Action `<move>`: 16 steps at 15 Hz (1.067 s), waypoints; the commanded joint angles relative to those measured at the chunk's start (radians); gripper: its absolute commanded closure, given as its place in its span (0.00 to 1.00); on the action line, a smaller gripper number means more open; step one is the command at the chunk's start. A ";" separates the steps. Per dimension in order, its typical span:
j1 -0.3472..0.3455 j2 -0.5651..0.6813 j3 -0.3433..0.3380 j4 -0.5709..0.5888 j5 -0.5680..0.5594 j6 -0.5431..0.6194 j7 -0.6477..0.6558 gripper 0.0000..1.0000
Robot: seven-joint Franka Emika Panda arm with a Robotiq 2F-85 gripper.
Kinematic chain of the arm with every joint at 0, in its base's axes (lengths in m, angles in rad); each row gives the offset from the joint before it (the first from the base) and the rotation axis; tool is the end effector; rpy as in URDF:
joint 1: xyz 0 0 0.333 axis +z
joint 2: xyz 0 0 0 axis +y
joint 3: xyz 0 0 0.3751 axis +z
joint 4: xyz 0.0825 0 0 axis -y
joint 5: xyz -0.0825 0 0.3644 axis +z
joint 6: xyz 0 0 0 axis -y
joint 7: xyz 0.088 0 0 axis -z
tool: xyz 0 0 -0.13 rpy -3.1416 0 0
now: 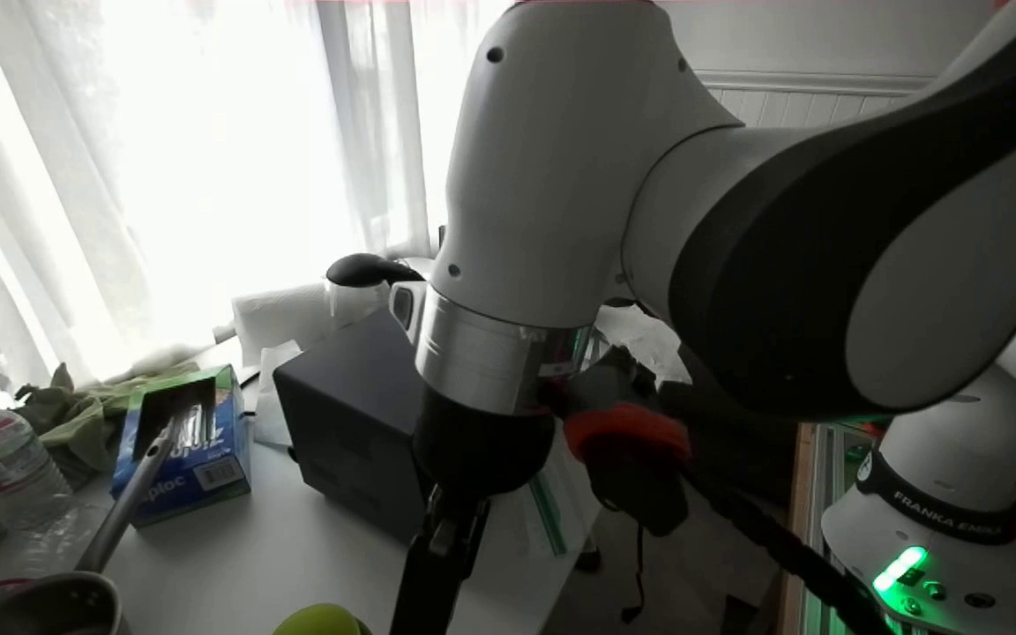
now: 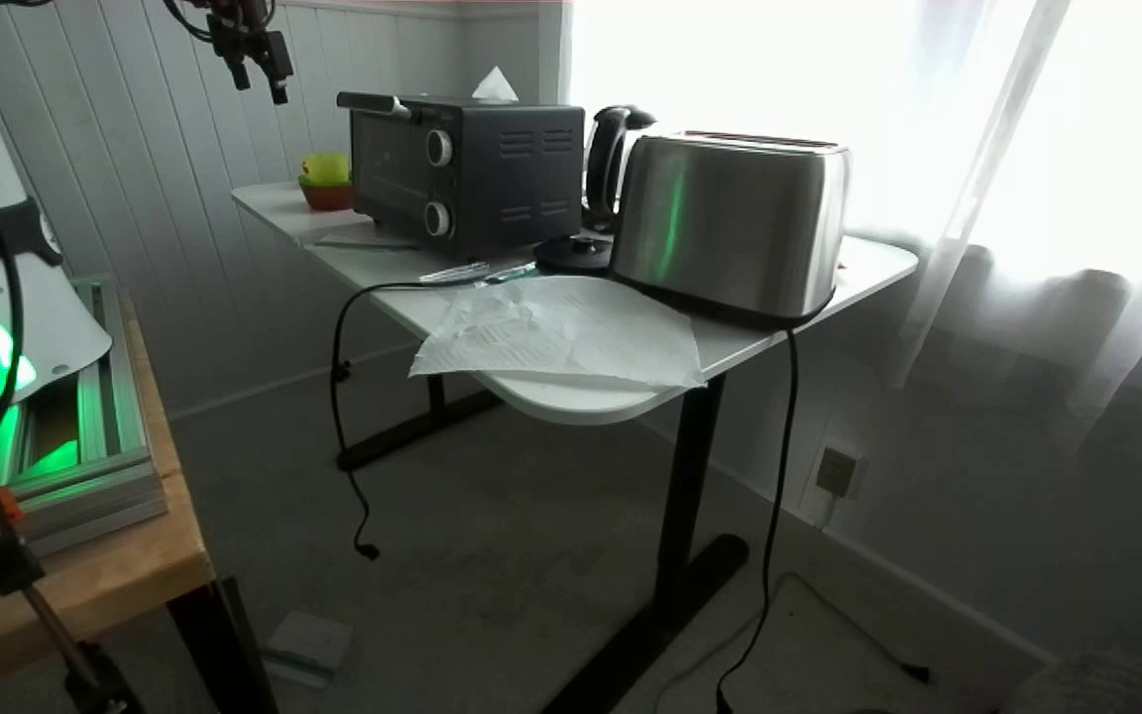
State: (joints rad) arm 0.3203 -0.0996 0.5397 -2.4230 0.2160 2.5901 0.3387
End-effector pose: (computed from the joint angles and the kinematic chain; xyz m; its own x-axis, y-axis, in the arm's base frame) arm 0.3167 0.3705 0.4164 0.9252 0.3249 0.1962 0.3596 -0.9157 -0.1796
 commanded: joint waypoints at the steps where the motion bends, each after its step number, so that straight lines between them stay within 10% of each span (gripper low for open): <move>1: 0.036 0.003 -0.037 0.003 -0.006 -0.001 0.001 0.00; 16: 0.128 0.285 -0.013 0.201 -0.045 0.035 -0.762 0.00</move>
State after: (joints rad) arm 0.4494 0.1090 0.5166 -2.2919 0.2101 2.6494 -0.3116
